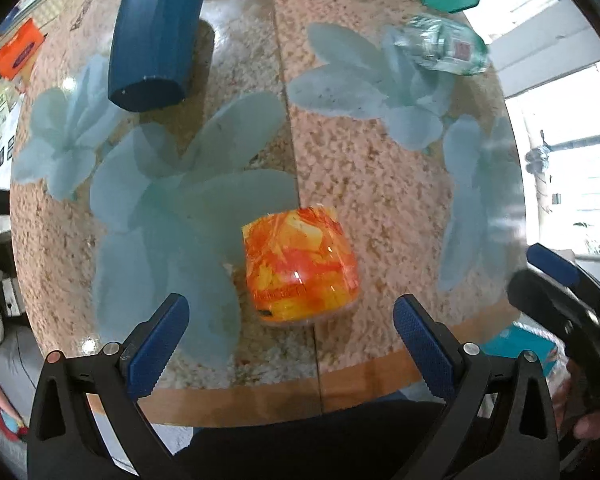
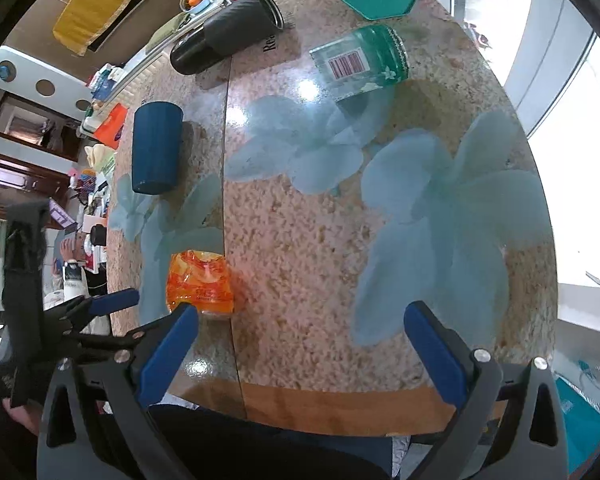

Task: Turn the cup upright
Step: 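Move the left gripper to the orange cup and close on its side, then lift the orange cup with the left gripper and turn it rim up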

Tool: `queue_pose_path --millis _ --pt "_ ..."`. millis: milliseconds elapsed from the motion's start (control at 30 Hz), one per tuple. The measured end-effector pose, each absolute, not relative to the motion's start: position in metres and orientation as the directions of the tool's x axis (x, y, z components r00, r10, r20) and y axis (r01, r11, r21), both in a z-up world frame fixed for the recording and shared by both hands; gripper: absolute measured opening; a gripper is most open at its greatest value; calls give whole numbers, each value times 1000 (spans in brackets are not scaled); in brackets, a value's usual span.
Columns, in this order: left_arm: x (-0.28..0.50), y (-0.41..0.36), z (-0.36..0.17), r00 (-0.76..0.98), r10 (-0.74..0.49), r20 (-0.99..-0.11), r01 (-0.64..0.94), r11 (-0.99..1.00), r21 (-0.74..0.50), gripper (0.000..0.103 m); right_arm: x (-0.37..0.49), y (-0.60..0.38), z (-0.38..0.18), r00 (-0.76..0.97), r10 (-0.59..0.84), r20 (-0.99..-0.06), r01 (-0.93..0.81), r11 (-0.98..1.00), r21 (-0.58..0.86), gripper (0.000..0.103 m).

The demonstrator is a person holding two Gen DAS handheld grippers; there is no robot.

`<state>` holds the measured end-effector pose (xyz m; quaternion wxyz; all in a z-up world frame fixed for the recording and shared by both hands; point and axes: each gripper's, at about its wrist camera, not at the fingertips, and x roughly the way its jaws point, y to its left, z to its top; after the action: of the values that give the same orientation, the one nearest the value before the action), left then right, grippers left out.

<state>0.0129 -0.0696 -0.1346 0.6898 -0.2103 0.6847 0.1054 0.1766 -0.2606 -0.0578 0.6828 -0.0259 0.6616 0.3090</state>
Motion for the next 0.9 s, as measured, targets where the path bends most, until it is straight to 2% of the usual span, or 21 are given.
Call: queue_pose_path --millis 300,533,667,900 --pt "23 -60 -173 -15 -240 -971 -534 822 -195 103 191 -262 -70 -111 387 -915 -480 786 390 103" --pt "27 -47 -190 -50 -257 -965 -573 799 -183 103 206 -272 -78 -125 394 -910 -456 792 406 103" --pt "30 -45 -201 -90 -265 -960 -566 807 -170 86 209 -275 -82 -135 401 -906 -445 793 417 103" --pt "32 -47 -207 -93 -247 -964 -539 827 -160 71 210 -280 -84 -141 408 -902 -426 797 428 103"
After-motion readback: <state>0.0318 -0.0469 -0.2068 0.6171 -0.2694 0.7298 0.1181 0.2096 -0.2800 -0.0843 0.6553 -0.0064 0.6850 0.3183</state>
